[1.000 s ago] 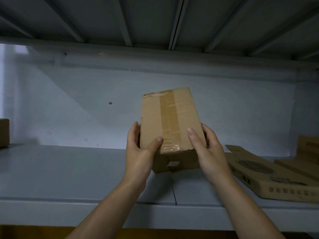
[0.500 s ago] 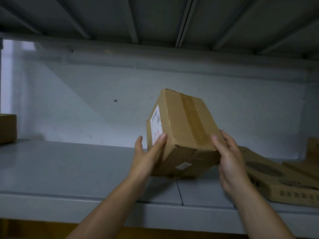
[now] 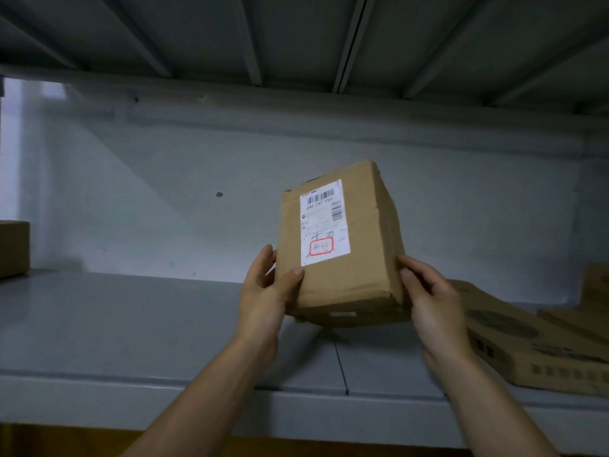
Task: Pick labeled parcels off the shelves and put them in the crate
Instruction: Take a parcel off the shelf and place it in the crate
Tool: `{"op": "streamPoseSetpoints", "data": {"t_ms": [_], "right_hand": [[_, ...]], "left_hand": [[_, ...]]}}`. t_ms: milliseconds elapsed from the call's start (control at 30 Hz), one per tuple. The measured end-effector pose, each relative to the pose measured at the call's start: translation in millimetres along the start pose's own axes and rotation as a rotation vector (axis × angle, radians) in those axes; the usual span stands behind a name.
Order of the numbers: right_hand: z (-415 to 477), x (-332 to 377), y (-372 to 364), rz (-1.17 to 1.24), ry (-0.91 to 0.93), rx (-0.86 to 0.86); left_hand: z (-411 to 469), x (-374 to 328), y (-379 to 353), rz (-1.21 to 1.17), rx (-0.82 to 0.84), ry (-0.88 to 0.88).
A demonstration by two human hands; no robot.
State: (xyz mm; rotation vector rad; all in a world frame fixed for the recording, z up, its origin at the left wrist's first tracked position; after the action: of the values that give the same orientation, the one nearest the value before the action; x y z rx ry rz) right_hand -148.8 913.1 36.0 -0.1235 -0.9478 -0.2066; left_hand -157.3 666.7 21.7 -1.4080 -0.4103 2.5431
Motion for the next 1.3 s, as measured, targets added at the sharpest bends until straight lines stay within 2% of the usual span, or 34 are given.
{"op": "streamPoseSetpoints", "data": {"t_ms": [300, 700, 1300], "right_hand": [[-11, -20, -21, 0.108, -0.118, 0.096], [-15, -28, -18, 0.12, -0.101, 0.126], [-21, -25, -19, 0.184, -0.101, 0.141]], "left_hand": [[-3, -7, 8, 0.04, -0.01, -0.083], [-7, 15, 23, -0.035, -0.107, 0.101], [-12, 7, 17, -0.012, -0.074, 0.048]]}}
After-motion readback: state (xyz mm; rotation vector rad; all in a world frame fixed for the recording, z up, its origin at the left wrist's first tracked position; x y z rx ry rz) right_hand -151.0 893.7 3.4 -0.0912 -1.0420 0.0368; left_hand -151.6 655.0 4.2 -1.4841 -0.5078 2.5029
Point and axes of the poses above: each hand's wrist, its own z-axis towards the middle knuckle, its own y-axis out of the back of the hand, x = y × z, the point moved 8 cm from there along z, towards the middle knuckle, and after that the axes turned 7 degrees about x, right-handed, at the moved point
